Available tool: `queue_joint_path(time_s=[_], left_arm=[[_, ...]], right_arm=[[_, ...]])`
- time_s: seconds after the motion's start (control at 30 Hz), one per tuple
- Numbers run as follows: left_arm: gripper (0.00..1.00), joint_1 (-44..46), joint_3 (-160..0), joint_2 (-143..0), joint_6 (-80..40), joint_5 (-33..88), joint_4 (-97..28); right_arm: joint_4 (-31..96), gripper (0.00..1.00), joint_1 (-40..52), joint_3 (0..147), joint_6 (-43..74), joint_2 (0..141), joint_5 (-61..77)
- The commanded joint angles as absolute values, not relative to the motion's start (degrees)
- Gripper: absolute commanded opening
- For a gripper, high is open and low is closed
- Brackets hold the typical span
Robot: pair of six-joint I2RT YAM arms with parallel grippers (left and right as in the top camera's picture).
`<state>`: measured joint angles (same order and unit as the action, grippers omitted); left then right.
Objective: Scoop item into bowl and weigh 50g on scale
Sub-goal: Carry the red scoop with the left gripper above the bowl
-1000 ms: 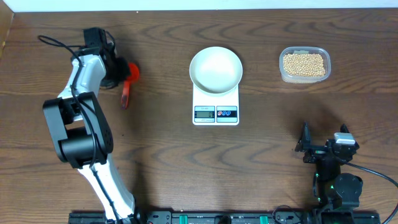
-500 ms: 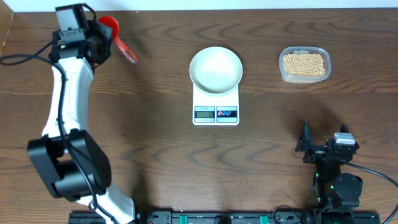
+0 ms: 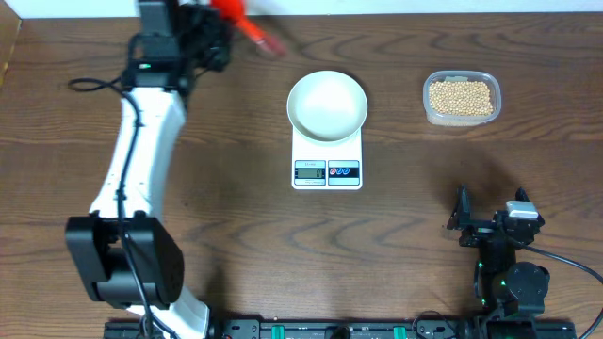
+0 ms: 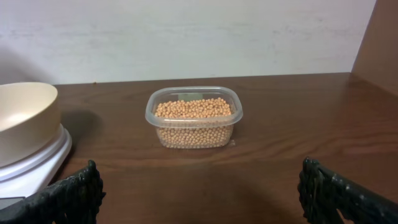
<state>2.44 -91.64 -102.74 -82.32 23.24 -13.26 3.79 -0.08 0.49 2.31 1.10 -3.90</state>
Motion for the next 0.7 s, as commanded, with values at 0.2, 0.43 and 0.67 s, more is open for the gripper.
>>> queue_joint_path(time_s=[0.2, 0.43, 0.67], left_arm=[[0.07, 15.40, -92.88, -101.89, -94.00, 13.98, -6.37], [0.07, 18.09, -92.88, -101.91, -95.13, 11.94, -5.87], [0.07, 18.09, -92.88, -101.89, -95.22, 11.94, -5.87]], right_arm=[[3.86, 0.99, 0.36, 0.32, 2.07, 1.02, -4.36], [3.81, 0.99, 0.36, 0.32, 2.46, 1.02, -4.62], [0.75, 0.99, 0.36, 0.32, 8.84, 1.04, -2.33]])
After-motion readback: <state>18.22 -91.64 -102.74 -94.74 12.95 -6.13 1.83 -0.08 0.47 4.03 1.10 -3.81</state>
